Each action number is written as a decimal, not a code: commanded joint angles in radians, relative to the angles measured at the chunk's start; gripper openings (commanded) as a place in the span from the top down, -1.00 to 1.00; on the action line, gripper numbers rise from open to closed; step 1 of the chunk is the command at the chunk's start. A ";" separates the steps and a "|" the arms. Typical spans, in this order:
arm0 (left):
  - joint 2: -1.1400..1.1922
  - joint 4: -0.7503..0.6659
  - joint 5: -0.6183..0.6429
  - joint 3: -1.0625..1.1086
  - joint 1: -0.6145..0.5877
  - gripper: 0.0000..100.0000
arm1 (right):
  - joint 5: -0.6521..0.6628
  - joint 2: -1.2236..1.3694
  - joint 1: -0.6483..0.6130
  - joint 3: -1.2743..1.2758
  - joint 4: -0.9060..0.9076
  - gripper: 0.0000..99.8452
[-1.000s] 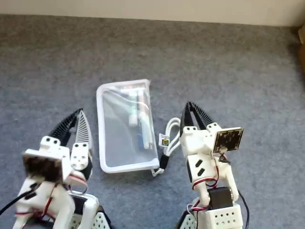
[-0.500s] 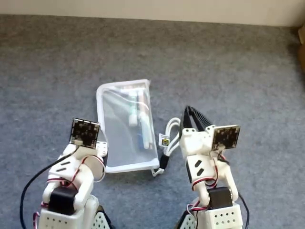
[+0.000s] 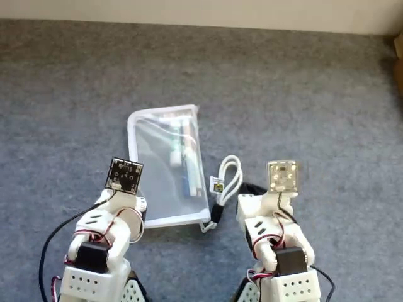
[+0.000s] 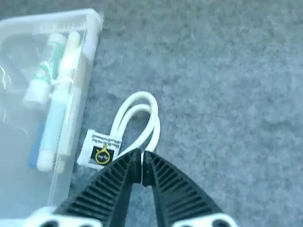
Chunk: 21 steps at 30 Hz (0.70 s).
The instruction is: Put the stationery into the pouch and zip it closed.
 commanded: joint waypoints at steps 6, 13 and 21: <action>-0.004 0.106 -0.009 0.022 -0.015 0.99 | 0.000 -0.021 -0.002 0.154 0.249 0.99; -0.004 0.245 -0.009 0.022 -0.013 0.99 | 0.000 -0.021 -0.002 0.154 0.283 0.99; -0.004 0.245 -0.009 0.022 -0.013 0.99 | 0.000 -0.021 -0.002 0.154 0.283 0.99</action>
